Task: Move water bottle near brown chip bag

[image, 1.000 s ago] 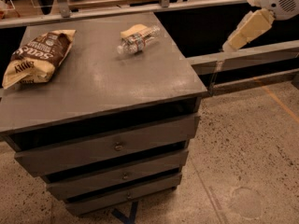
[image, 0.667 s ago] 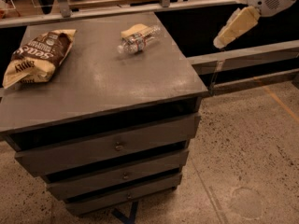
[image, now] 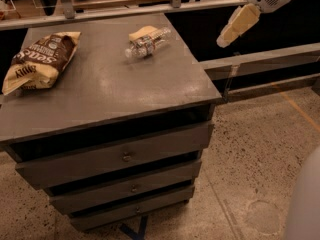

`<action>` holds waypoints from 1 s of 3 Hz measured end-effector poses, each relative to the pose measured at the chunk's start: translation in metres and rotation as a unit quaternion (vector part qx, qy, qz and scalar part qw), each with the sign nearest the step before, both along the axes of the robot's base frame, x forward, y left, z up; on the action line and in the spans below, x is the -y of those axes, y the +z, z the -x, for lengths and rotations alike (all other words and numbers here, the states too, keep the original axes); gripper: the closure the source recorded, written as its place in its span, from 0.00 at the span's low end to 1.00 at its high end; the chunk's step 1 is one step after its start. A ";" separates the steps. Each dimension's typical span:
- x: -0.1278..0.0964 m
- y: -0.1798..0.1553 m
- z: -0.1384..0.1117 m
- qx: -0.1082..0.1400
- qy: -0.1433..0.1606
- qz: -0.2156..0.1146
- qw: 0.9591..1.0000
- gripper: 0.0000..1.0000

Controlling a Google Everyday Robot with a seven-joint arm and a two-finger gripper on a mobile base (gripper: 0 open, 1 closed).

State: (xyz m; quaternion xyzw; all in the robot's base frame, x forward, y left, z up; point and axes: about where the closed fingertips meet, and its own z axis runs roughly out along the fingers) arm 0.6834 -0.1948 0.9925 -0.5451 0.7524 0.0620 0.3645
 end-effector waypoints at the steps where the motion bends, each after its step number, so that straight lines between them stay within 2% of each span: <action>1: -0.006 -0.010 -0.009 -0.010 0.008 -0.005 1.000 0.00; 2: -0.015 -0.031 -0.025 -0.032 0.025 -0.001 0.999 0.00; 3: -0.027 -0.047 -0.039 -0.041 0.053 0.017 0.998 0.00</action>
Offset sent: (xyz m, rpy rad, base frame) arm 0.0594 0.0094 -0.0402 -0.0124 0.1207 0.0908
